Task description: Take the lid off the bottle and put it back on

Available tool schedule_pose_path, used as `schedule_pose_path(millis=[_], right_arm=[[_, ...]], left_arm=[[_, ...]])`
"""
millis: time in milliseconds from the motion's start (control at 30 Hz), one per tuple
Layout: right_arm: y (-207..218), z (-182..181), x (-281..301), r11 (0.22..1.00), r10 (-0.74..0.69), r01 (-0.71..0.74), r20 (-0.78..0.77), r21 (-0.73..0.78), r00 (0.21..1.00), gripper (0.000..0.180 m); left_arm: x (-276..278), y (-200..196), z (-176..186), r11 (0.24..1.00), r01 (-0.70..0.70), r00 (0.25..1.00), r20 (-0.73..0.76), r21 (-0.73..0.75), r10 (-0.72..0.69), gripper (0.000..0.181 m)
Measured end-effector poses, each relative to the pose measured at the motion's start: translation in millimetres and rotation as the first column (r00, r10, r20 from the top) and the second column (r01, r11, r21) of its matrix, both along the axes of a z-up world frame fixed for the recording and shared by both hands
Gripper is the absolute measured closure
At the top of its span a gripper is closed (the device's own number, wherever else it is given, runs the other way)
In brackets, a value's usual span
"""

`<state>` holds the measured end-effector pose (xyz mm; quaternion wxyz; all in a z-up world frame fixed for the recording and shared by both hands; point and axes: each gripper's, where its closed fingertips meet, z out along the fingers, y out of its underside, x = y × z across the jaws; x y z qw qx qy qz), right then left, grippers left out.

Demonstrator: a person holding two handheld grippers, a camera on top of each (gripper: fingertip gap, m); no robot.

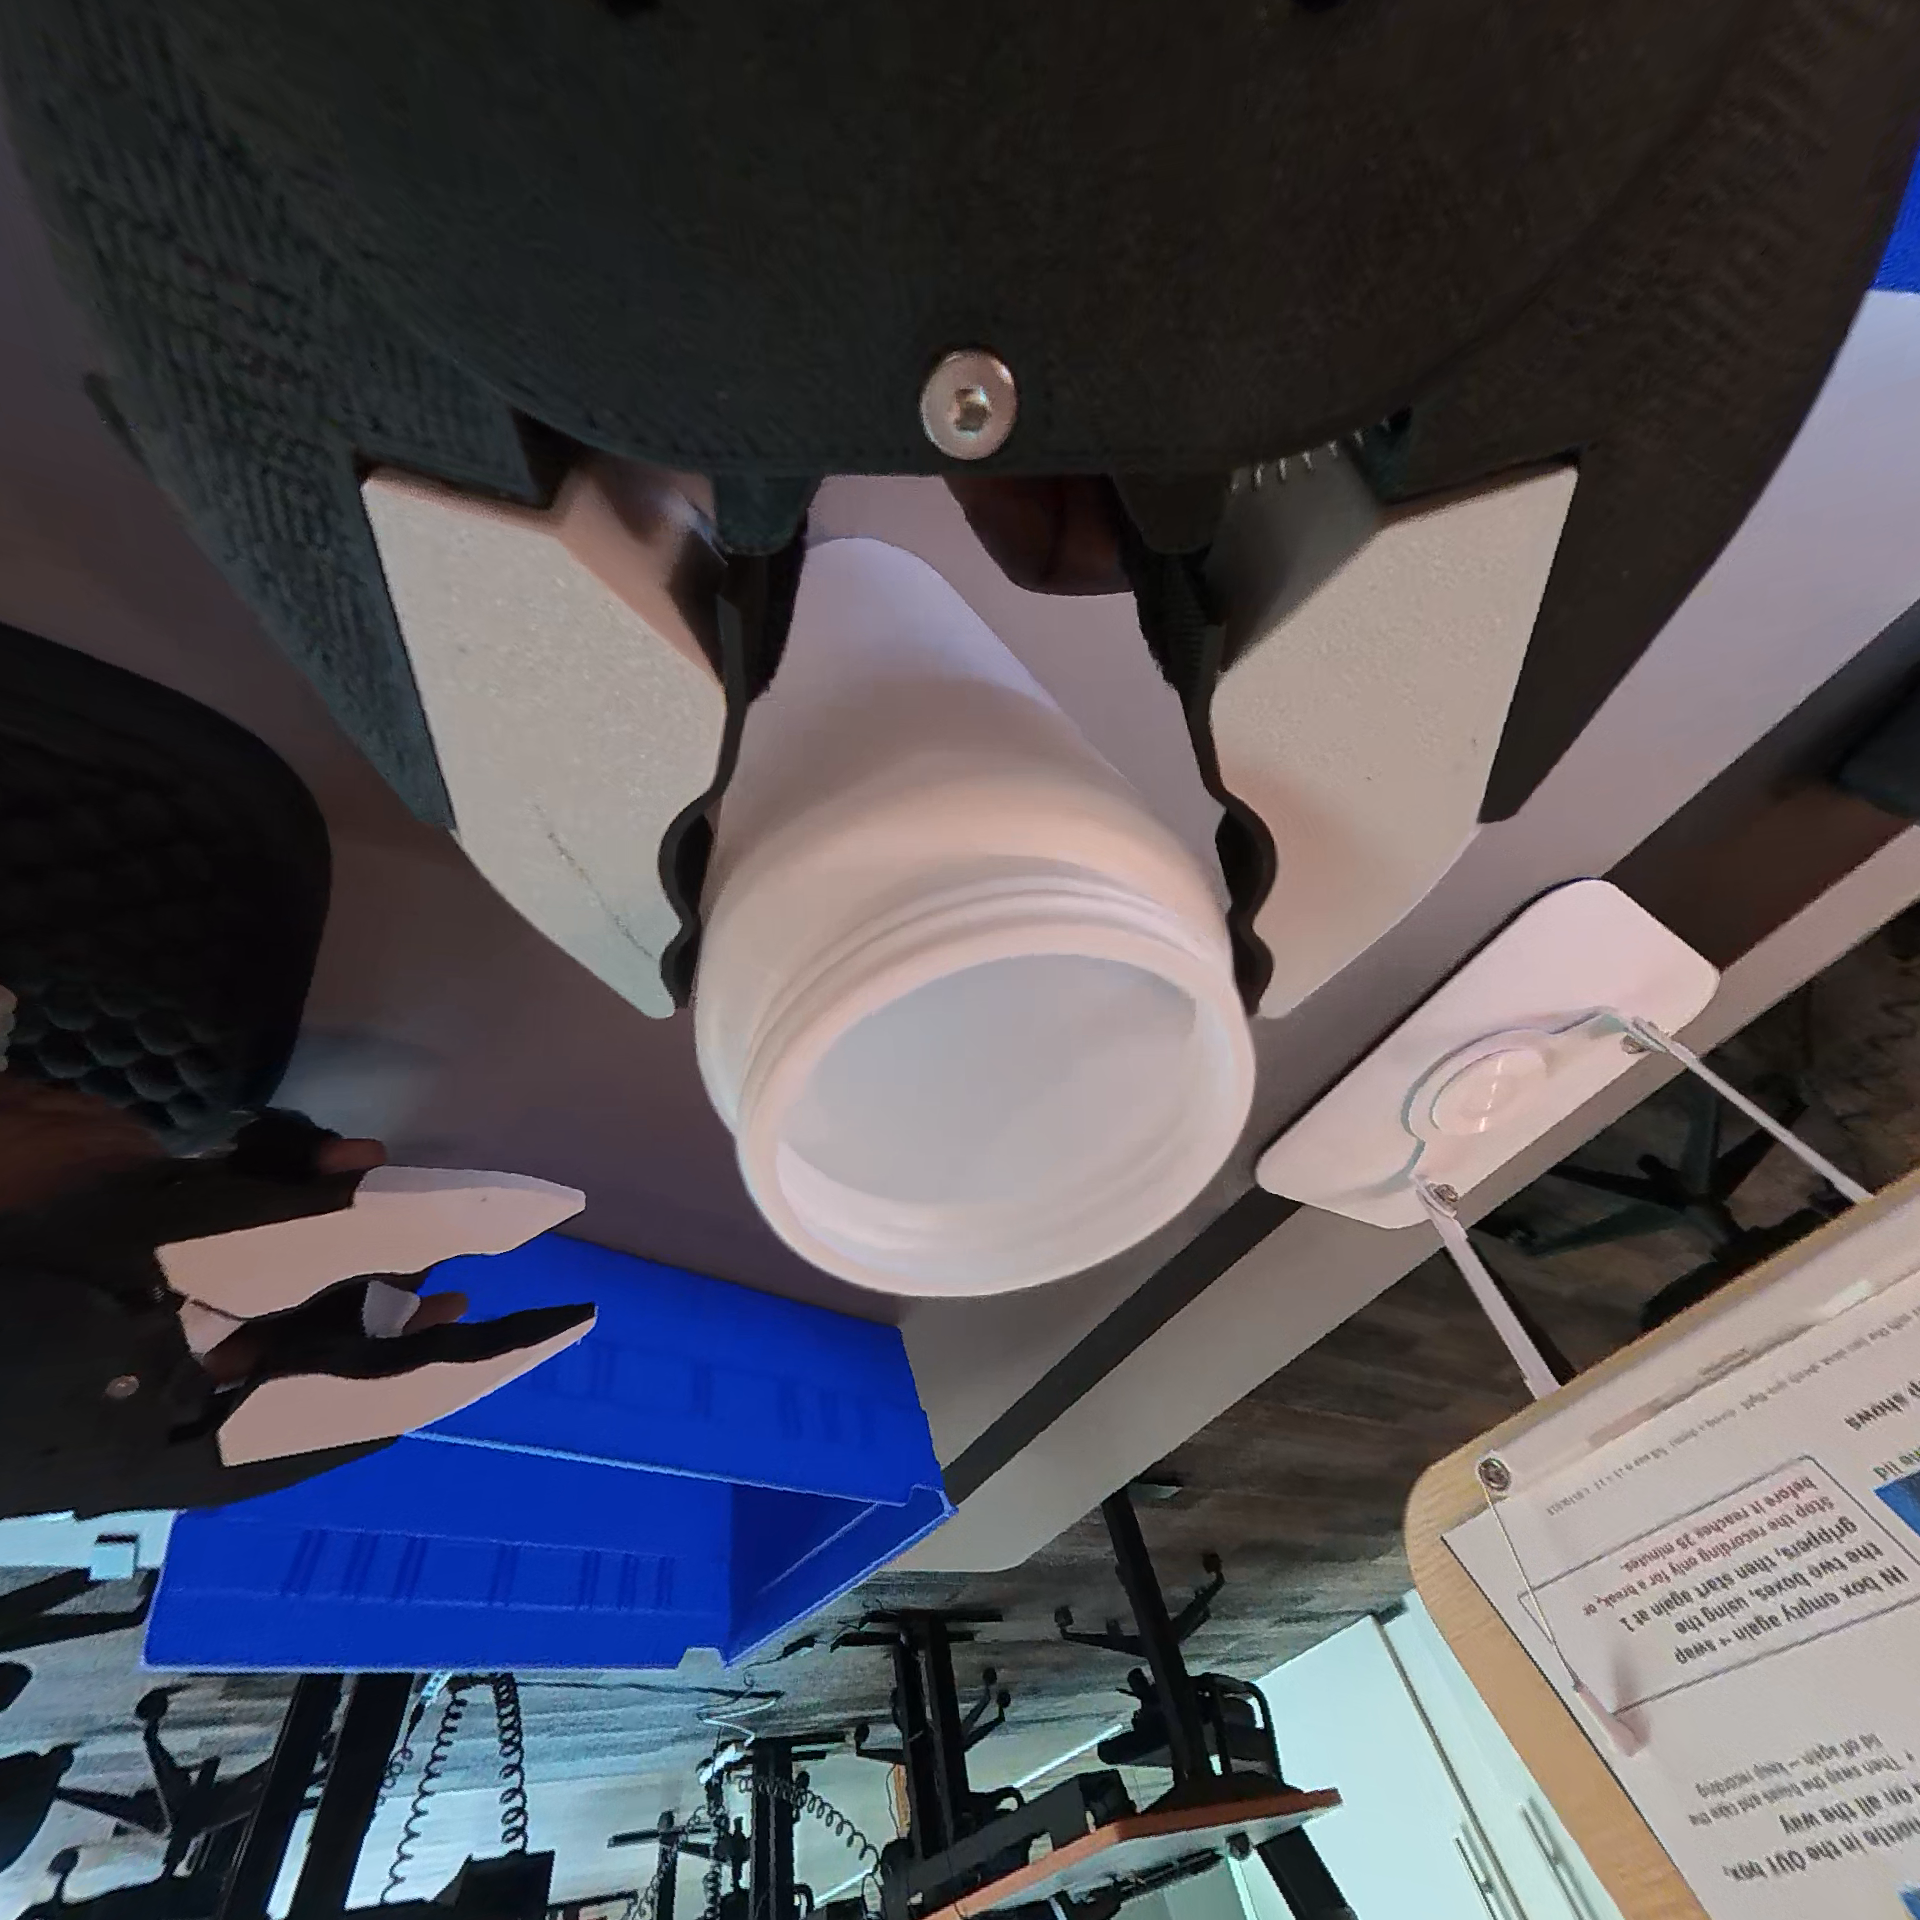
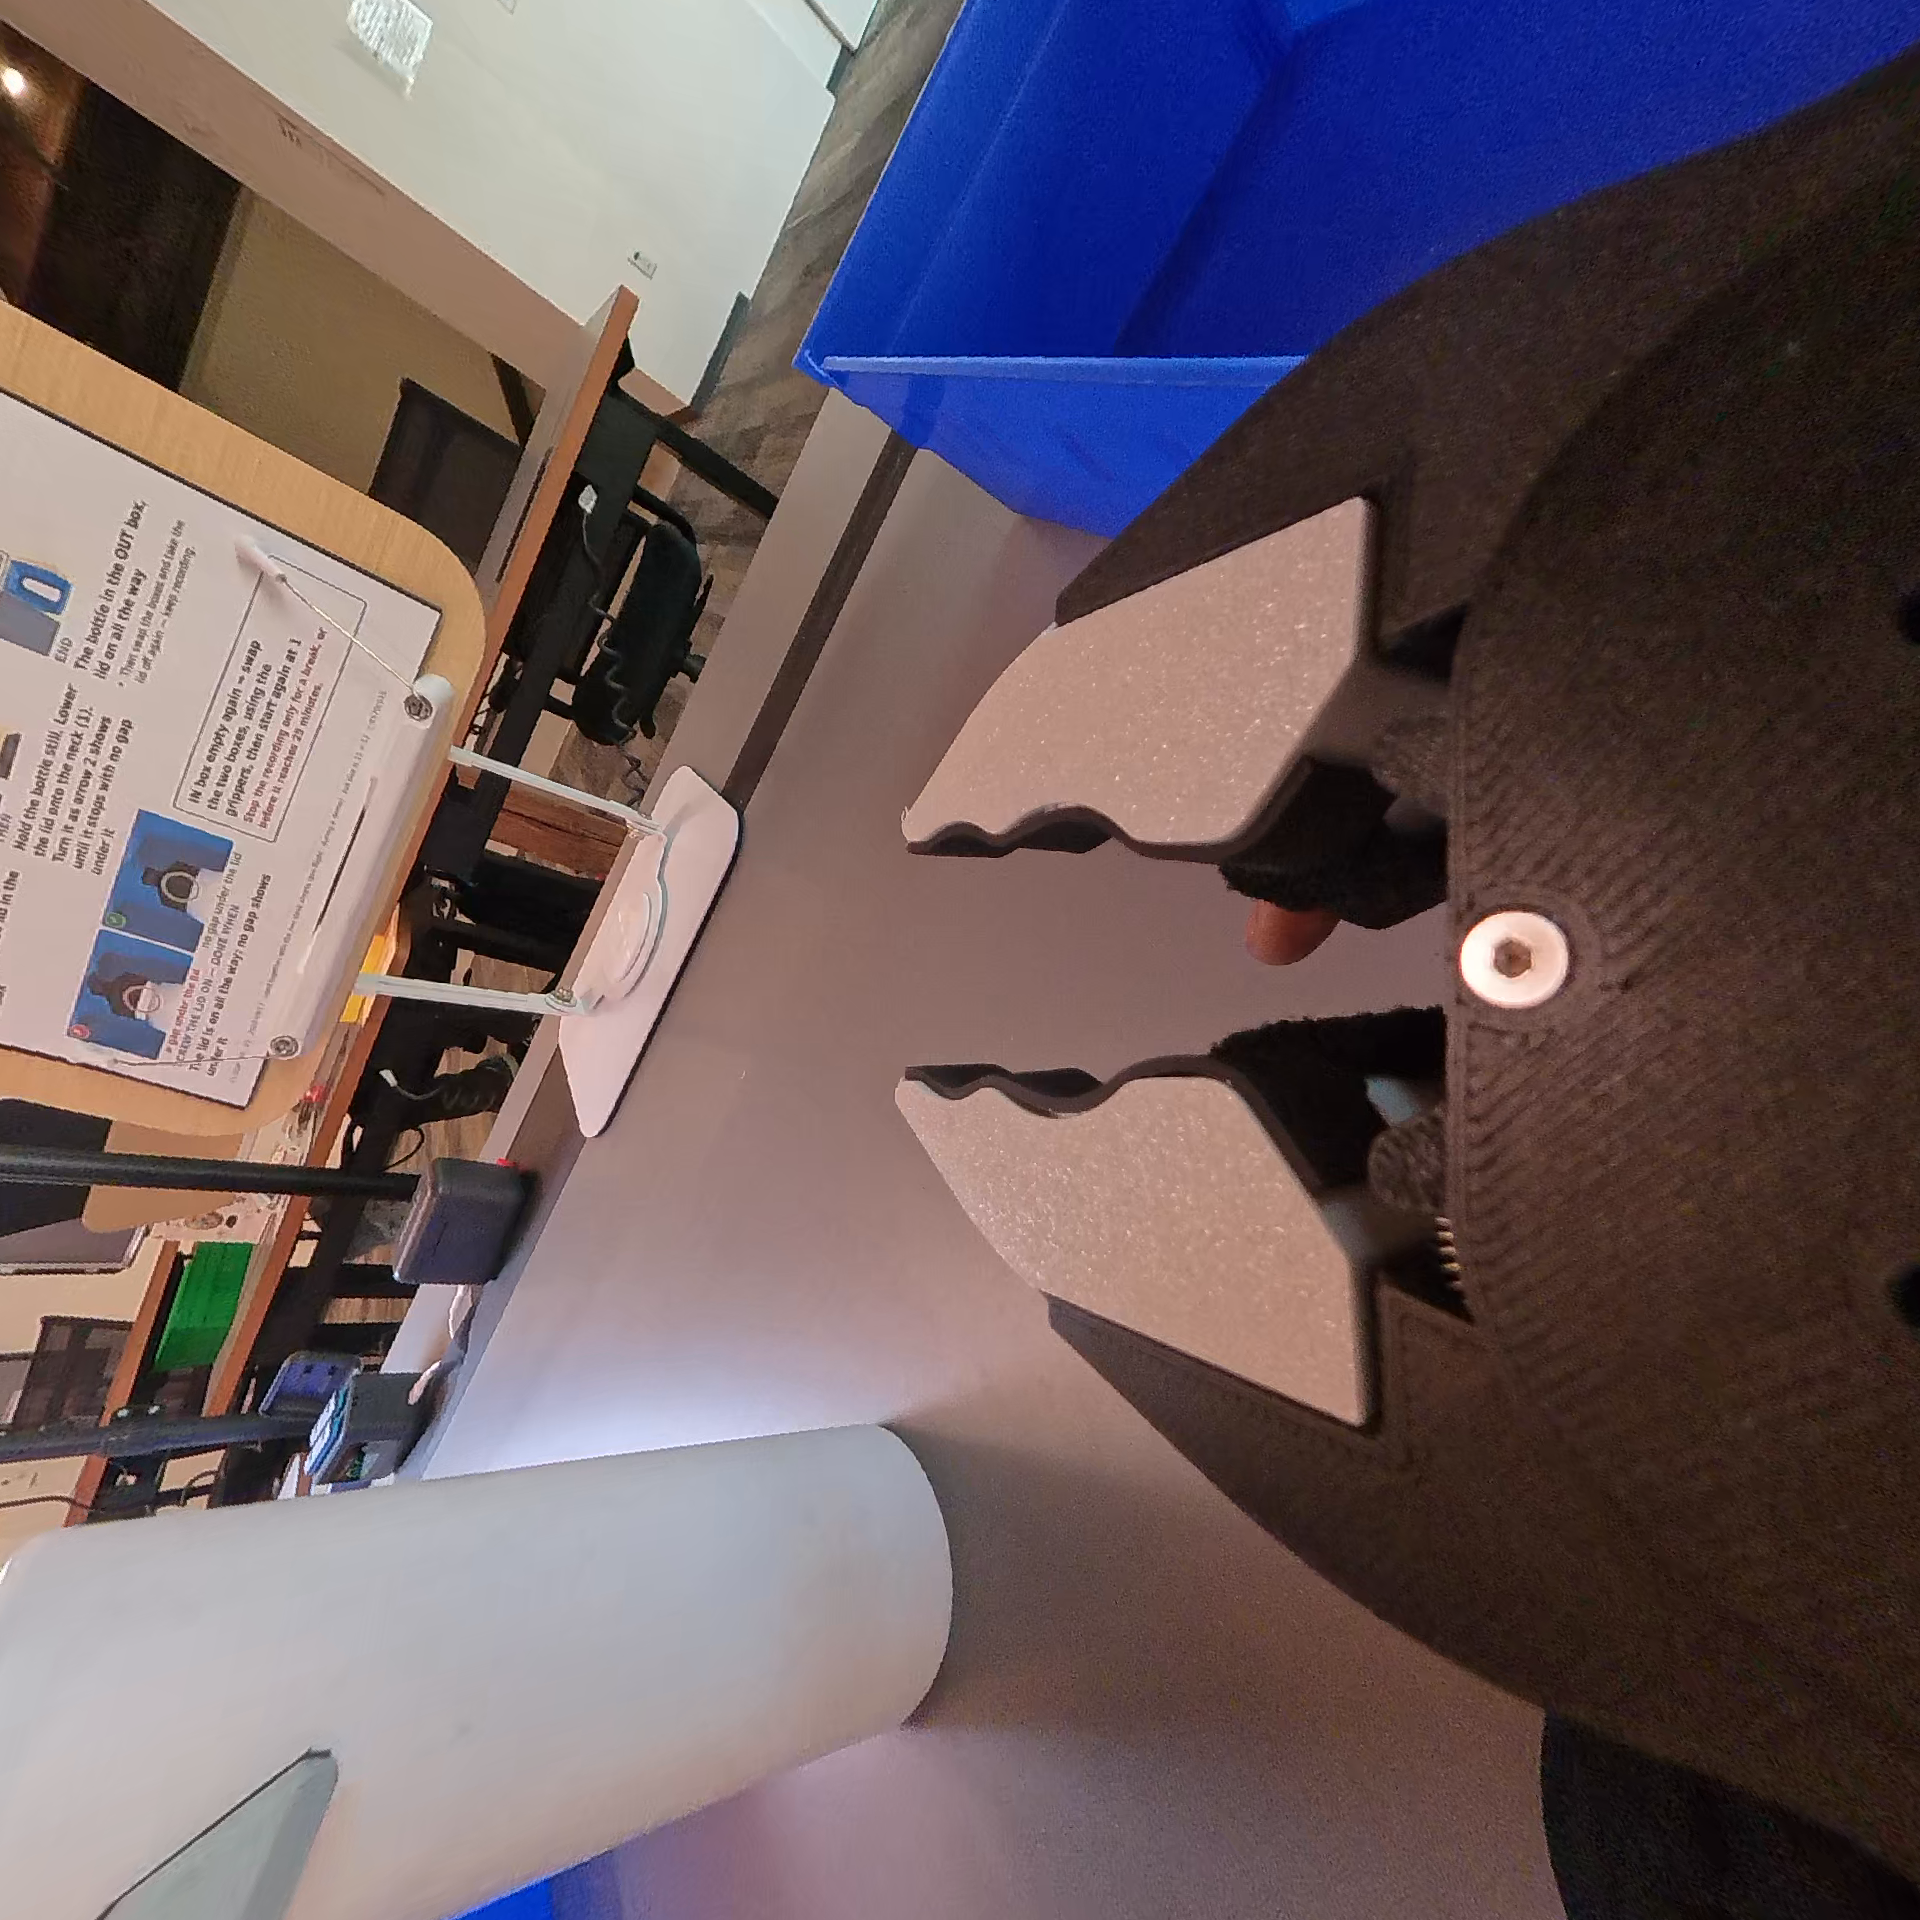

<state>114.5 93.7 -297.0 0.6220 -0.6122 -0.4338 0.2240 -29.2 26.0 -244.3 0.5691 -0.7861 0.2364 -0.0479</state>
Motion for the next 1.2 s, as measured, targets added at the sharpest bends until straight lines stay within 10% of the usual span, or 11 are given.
schedule_pose_path(millis=[200, 400, 700, 1200], right_arm=[[0, 0, 0, 1.0, 0.0, 0.0, 0.0, 0.0, 1.0, 0.141], [-1, 0, 0, 1.0, 0.007, -0.007, -0.004, -0.003, 1.0, 0.141], [0, -1, 0, 1.0, 0.001, -0.001, 0.004, -0.006, 1.0, 0.141], [2, -5, -1, 1.0, 0.003, -0.003, 0.012, -0.026, 1.0, 0.142]], left_arm=[[-29, -22, 35, 0.999, -0.03, 0.991, 0.134, 0.036, 0.025, 0.079], [-175, -67, 90, 0.916, -0.375, 0.909, 0.253, 0.146, 0.331, 0.091], [-314, -70, -78, 0.799, -0.513, 0.854, -0.089, -0.316, 0.513, 0.088], [-316, -57, -140, 0.75, -0.485, 0.872, -0.184, -0.451, 0.453, 0.113]])
